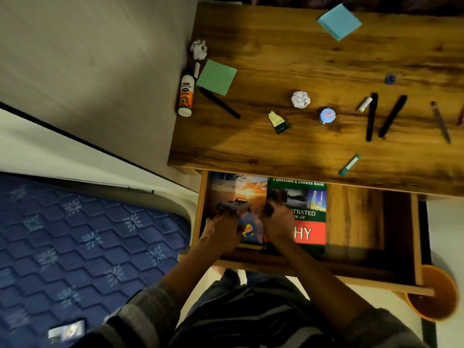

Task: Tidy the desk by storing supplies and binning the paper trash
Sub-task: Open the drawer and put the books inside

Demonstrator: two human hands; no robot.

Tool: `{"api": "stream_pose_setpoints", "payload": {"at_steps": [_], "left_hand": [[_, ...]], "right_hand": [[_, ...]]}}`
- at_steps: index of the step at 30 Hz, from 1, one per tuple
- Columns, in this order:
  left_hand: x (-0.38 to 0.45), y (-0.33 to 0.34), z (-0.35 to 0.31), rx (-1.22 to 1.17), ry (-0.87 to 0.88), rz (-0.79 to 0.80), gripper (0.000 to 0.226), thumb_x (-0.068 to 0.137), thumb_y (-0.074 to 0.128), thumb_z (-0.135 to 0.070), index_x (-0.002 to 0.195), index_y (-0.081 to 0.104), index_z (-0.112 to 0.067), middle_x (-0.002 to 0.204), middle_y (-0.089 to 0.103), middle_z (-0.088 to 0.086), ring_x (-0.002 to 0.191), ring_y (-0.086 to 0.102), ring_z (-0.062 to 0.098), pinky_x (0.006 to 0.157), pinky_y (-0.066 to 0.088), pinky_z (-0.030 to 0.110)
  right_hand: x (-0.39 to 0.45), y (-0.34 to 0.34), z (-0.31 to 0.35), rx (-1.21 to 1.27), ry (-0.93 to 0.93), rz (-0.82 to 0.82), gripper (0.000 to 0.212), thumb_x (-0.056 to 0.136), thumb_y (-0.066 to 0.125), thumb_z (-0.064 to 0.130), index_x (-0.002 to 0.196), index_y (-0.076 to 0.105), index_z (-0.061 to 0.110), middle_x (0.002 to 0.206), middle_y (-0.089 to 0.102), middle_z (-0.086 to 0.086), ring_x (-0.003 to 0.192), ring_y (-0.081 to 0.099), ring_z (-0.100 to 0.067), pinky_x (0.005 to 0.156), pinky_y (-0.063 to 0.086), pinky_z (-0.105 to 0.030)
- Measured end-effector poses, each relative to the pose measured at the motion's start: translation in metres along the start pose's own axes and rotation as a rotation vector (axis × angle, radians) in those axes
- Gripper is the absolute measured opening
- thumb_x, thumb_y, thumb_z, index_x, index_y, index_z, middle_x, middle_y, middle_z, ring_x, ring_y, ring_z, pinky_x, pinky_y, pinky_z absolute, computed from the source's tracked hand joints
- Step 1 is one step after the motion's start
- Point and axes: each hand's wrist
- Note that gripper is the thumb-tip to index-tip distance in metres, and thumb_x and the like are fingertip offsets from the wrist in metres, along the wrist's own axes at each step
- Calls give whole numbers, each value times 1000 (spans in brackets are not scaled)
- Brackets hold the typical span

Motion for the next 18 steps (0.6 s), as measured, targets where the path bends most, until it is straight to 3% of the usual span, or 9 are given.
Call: {"api": "stream_pose_setpoints", "payload": {"at_steps": [3,6,8,9,13,18], "left_hand": [[-4,2,2,59,8,36,42,103,50,-40,138,52,-16,135,64,12,121,63,34,103,47,46],[-7,7,3,89,4,42,37,104,49,-38,134,56,-18,130,67,10,119,65,32,103,50,45],[-8,11,3,81,-6,39,37,103,48,-37,135,54,-19,130,67,9,119,64,32,102,50,45],[-8,12,2,73,-12,40,38,103,48,-37,136,53,-18,131,66,10,120,64,32,102,49,45],[-9,25,4,54,-20,32,55,101,50,-44,148,41,-19,146,54,9,130,55,32,109,44,48],[-18,40,5,76,19,41,76,98,47,-58,160,21,-22,161,33,12,144,39,36,115,37,53]], "right_hand": [[3,-5,5,-220,-110,-67,39,97,53,56,86,72,23,75,67,7,69,65,-12,58,51,-22],[13,-4,19,-449,-293,-79,42,95,58,46,130,63,23,127,61,-7,116,57,-26,92,54,-39],[22,2,26,-631,-402,93,68,90,63,39,152,42,21,160,33,-13,146,31,-38,117,30,-56],[26,6,28,-698,-451,161,78,89,65,39,157,33,19,166,20,-14,152,17,-39,122,17,-60],[30,22,17,-818,-458,266,88,93,52,44,161,8,9,169,-8,-15,155,-5,-38,120,-6,-64],[12,30,3,-839,-435,300,90,96,48,42,161,-4,9,167,-20,-12,155,-11,-34,124,-4,-59]]}}
Point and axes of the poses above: each hand's wrist, its own x-axis towards the middle knuckle, its own y-axis out of the palm, z = x × y
